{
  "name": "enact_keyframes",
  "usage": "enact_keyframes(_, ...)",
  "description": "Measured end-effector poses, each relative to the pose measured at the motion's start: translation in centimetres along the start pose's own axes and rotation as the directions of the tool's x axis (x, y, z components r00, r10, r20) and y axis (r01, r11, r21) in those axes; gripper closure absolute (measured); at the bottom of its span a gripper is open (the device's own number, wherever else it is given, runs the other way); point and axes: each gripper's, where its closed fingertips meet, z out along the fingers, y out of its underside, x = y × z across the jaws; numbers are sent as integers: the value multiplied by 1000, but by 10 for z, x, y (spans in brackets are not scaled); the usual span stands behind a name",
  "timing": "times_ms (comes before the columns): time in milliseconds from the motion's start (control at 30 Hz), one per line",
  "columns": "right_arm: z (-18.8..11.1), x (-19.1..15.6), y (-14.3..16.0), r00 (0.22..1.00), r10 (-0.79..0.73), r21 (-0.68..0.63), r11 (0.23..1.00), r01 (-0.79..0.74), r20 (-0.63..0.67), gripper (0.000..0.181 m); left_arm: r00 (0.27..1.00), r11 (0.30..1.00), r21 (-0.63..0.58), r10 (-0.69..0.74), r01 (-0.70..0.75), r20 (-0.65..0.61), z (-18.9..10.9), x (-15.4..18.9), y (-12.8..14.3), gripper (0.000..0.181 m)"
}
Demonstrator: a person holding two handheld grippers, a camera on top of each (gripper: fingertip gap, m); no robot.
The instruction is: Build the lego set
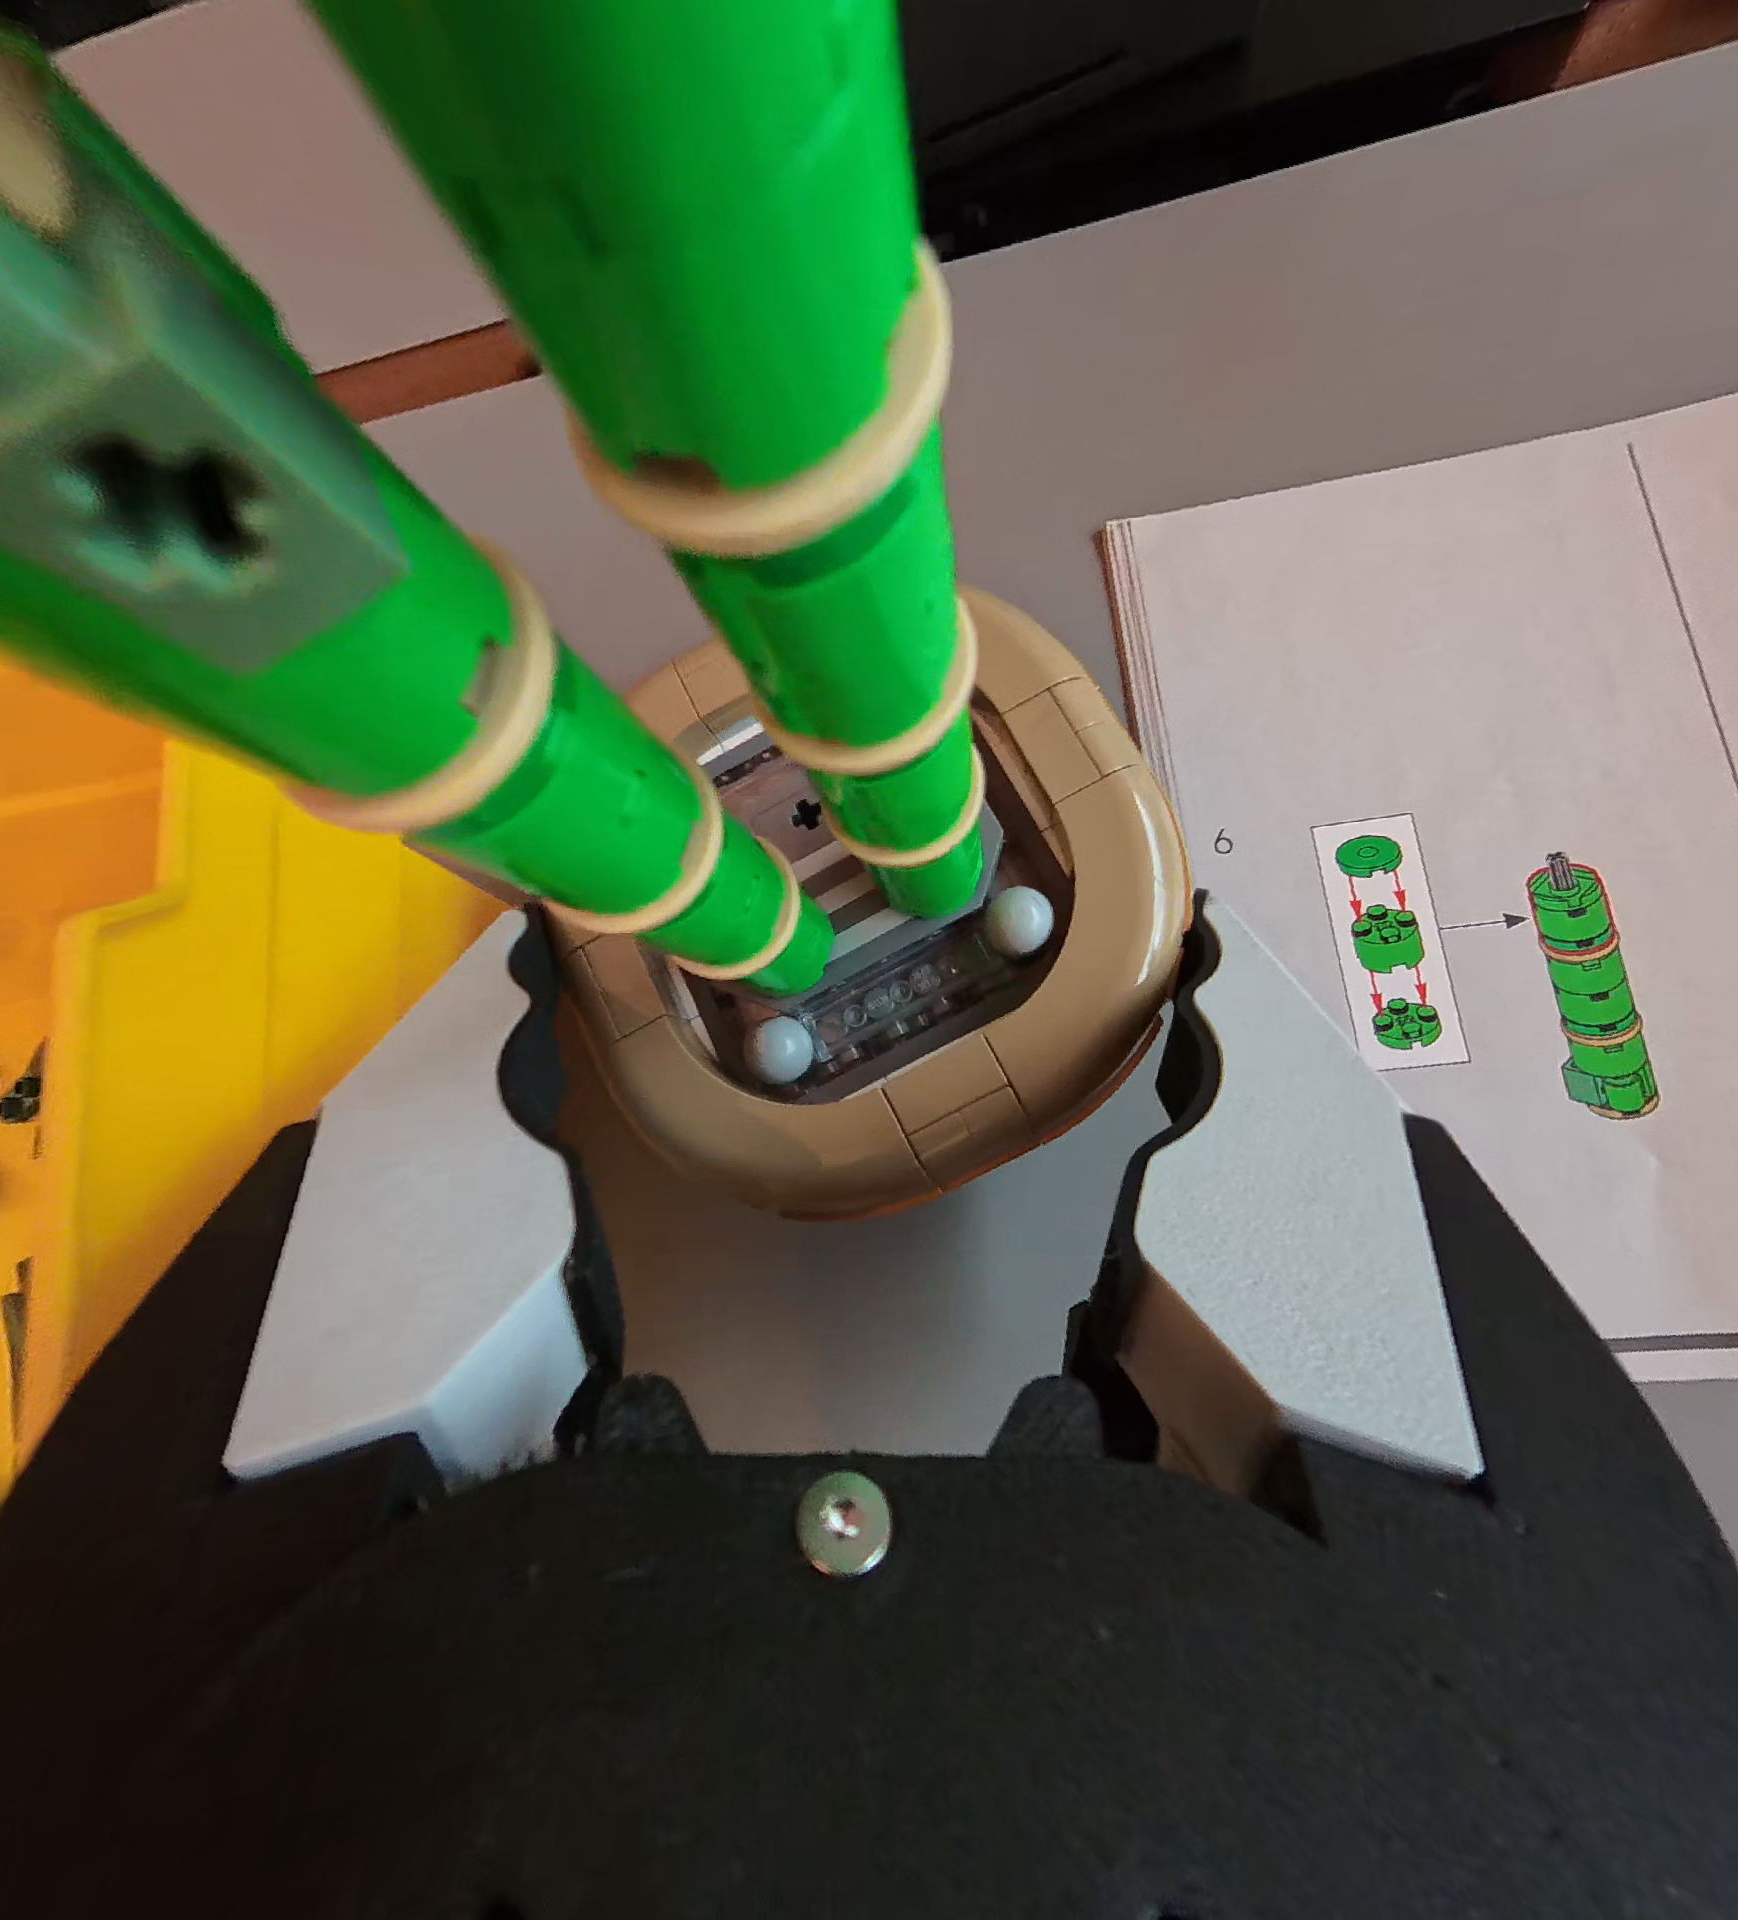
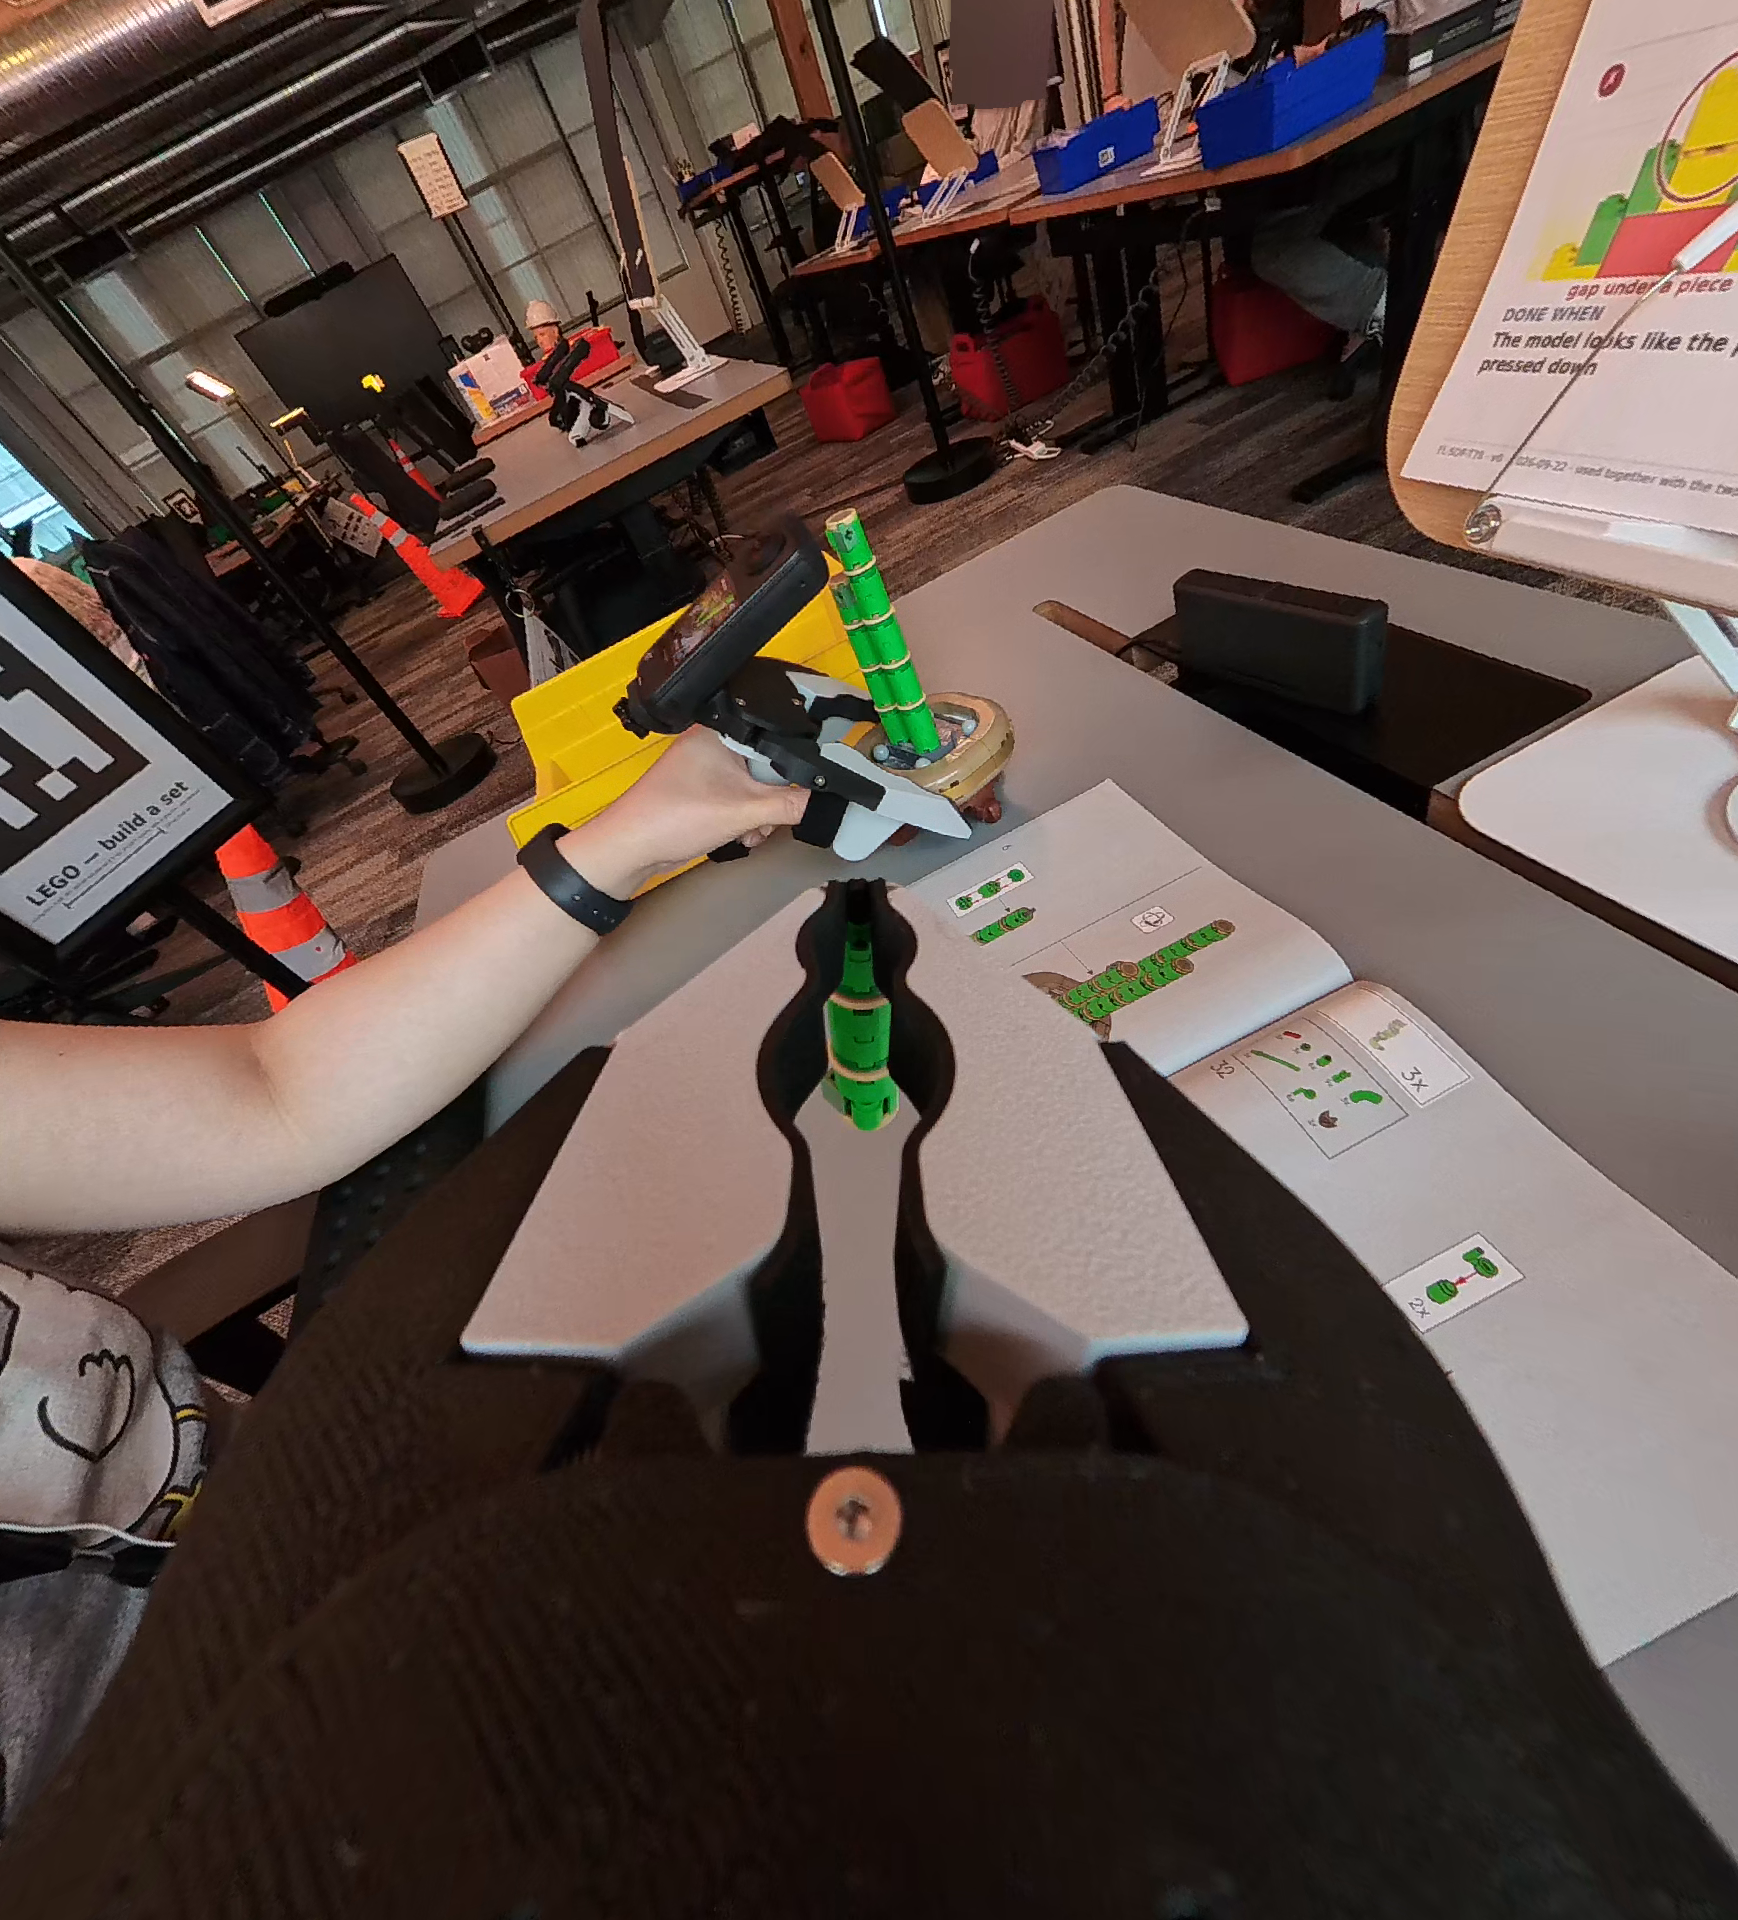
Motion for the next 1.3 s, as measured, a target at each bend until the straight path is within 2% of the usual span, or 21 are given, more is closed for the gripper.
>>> enact_keyframes(267,0,0,0,1000,1,-2,1000,-1,2,179,1000,1000,-9,7,-7,-12,0,0,0,64)
enact_keyframes(800,3,1,4,1000,3,-22,1000,-3,4,178,993,975,-195,99,-110,-68,-24,9,24,65)
enact_keyframes(1300,3,-1,5,1000,-1,-30,1000,1,13,179,994,981,-168,92,-101,-64,-28,9,29,65)
